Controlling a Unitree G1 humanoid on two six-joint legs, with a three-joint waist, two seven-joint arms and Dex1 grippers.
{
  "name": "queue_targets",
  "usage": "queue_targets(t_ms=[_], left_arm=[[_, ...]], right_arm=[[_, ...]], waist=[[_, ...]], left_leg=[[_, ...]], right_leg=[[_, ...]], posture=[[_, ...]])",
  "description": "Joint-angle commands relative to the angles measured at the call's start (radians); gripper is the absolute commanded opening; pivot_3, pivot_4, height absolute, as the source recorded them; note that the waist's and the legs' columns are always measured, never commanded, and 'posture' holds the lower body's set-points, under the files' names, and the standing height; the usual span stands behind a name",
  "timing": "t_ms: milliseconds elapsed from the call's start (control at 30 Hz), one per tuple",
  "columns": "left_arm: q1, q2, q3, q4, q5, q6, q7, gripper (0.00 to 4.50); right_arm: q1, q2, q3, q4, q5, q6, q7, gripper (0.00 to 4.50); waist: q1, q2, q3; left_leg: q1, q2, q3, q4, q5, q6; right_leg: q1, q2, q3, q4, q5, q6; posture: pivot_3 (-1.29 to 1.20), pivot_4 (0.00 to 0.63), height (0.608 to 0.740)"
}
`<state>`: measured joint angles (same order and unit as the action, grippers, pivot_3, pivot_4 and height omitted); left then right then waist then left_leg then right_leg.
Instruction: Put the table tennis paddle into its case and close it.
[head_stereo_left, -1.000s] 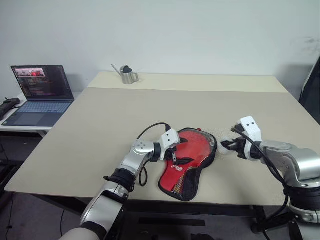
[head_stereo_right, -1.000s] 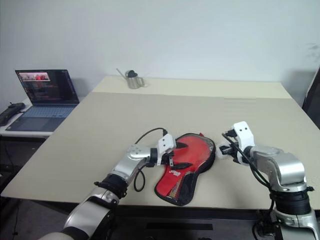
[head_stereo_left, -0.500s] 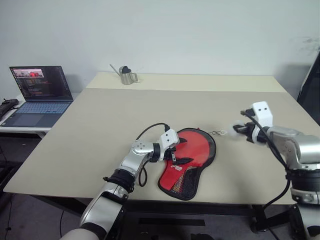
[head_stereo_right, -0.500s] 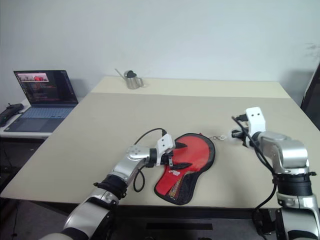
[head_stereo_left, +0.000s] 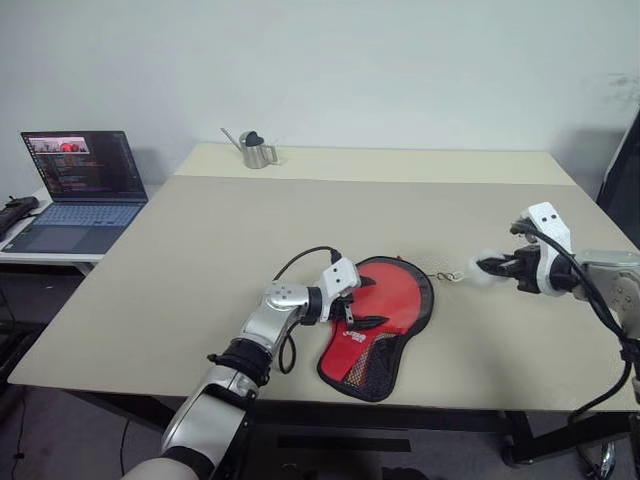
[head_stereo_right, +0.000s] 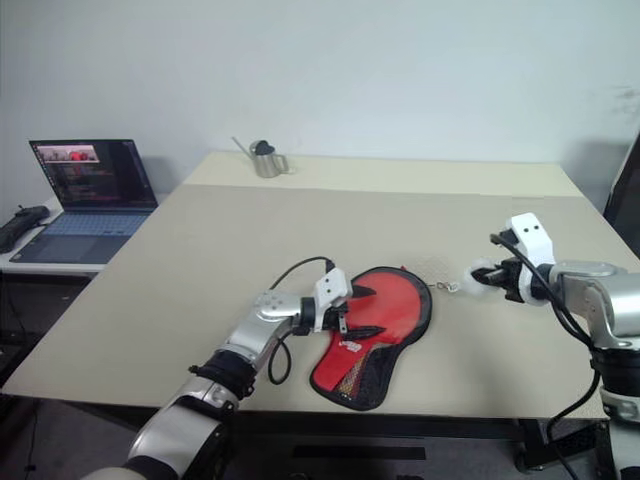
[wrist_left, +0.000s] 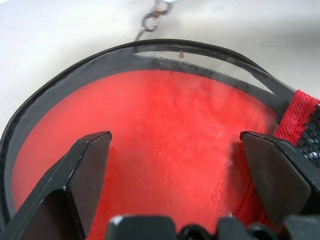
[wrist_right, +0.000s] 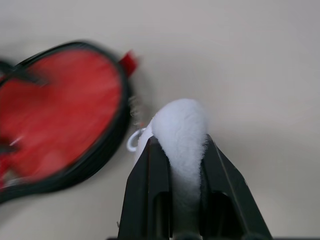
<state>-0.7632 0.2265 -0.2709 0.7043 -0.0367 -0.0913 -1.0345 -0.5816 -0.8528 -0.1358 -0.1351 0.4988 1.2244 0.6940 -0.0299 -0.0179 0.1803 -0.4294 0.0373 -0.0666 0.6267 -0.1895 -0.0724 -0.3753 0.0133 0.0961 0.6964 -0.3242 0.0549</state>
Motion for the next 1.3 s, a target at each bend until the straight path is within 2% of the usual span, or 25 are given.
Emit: queue_targets(t_ms=[33,367,500,867,1300], left_arm=[[0.013,-0.006,-0.033,0.055,0.052,0.024,0.010,4.50],[-0.006,-0.024,-0.038,0.083,0.063,0.007,0.007,4.50],[-0.012,-0.029,-0.037,0.090,0.065,0.005,0.010,4.50],[-0.023,-0.055,-0.042,0.098,0.070,0.002,0.021,4.50],[-0.043,-0.086,-0.036,0.125,0.085,-0.012,0.040,4.50]], right_arm=[[0.050,-0.059,-0.046,-0.130,0.084,0.029,0.076,0.20],[0.228,-0.170,-0.097,-0.276,0.215,-0.002,0.220,0.20],[0.329,-0.202,-0.130,-0.402,0.307,0.012,0.276,0.20],[0.450,-0.029,-0.073,-0.621,0.505,0.094,0.100,0.19],[0.597,-0.070,-0.128,-0.710,0.785,0.083,0.000,0.19]], waist=[[0.001,0.000,0.000],[0.002,0.000,0.000],[0.004,0.000,0.000],[0.007,-0.001,0.000],[0.017,-0.001,0.000]], left_leg=[[0.000,0.000,0.000,0.000,0.000,0.000],[0.000,-0.004,0.000,0.001,0.000,0.001],[-0.001,-0.005,0.000,0.001,0.001,0.001],[-0.002,-0.007,-0.001,0.001,0.001,0.001],[-0.003,-0.007,-0.002,0.001,0.001,0.002]], right_leg=[[0.001,0.000,0.000,-0.001,0.000,0.000],[0.003,-0.004,0.000,-0.005,0.002,0.005],[0.004,-0.005,0.000,-0.010,0.003,0.007],[0.007,-0.007,-0.001,-0.016,0.005,0.009],[0.007,-0.007,-0.002,-0.016,0.005,0.010]], posture=[[0.00,0.150,0.740],[0.00,0.150,0.740],[0.00,0.150,0.740],[0.00,0.150,0.740],[0.00,0.150,0.740]])
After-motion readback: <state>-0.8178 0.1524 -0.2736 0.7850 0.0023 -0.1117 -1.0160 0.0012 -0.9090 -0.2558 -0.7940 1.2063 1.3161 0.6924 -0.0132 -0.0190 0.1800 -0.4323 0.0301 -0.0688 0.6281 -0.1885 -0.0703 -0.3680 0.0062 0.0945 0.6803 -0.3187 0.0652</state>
